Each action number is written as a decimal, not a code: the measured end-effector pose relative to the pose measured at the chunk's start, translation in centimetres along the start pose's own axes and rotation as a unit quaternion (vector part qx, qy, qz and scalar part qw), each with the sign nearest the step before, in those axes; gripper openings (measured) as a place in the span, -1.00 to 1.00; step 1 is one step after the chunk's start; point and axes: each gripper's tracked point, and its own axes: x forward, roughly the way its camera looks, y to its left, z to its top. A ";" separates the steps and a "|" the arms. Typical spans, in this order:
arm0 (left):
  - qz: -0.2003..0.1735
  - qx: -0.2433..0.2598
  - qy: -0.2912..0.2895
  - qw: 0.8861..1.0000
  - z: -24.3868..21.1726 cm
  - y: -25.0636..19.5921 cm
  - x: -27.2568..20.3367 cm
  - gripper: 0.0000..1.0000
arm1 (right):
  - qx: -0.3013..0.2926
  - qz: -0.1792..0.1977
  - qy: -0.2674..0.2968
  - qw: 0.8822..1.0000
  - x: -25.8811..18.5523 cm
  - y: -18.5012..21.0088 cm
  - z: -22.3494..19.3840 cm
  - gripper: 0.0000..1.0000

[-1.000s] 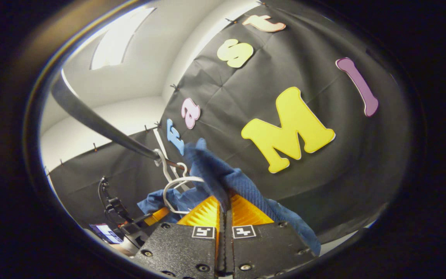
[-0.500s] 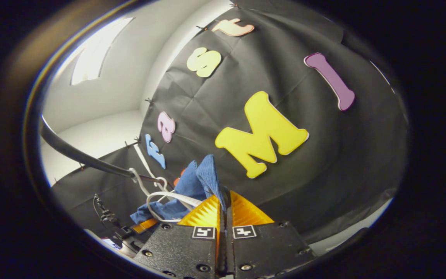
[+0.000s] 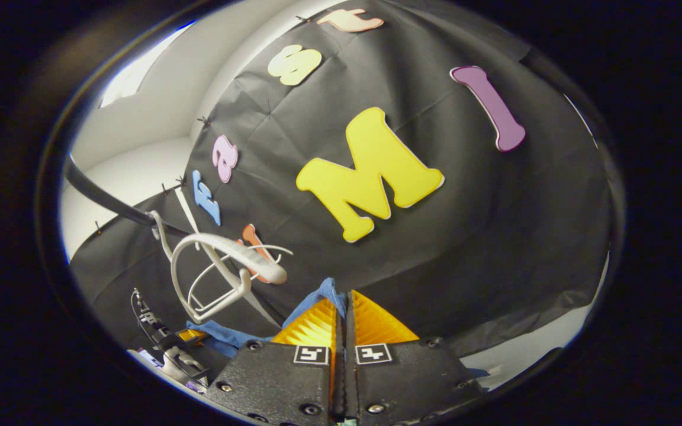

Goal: Grasp the clothes on the hanger with both hands and then place them into the laundry hamper below.

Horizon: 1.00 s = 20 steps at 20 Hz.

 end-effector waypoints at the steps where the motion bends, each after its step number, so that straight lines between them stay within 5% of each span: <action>1: 0.008 0.004 0.010 1.000 -1.6 0.4 -0.1 -0.85 | -0.014 -0.002 0.010 1.000 0.1 -0.1 -1.3 -0.93; 7: 0.017 0.022 0.068 0.997 -7.6 1.3 -1.0 -0.85 | -0.022 -0.020 0.059 0.998 0.0 -1.2 -6.5 -0.92; 11: 0.003 0.047 0.076 0.996 -7.7 -0.4 -1.6 -0.85 | -0.026 -0.025 0.060 0.998 -0.5 -0.5 -6.6 -0.93; 20: -0.054 0.110 0.065 0.990 -4.1 -7.2 -6.7 -0.85 | -0.120 0.017 0.027 0.992 -2.6 9.2 -5.0 -0.92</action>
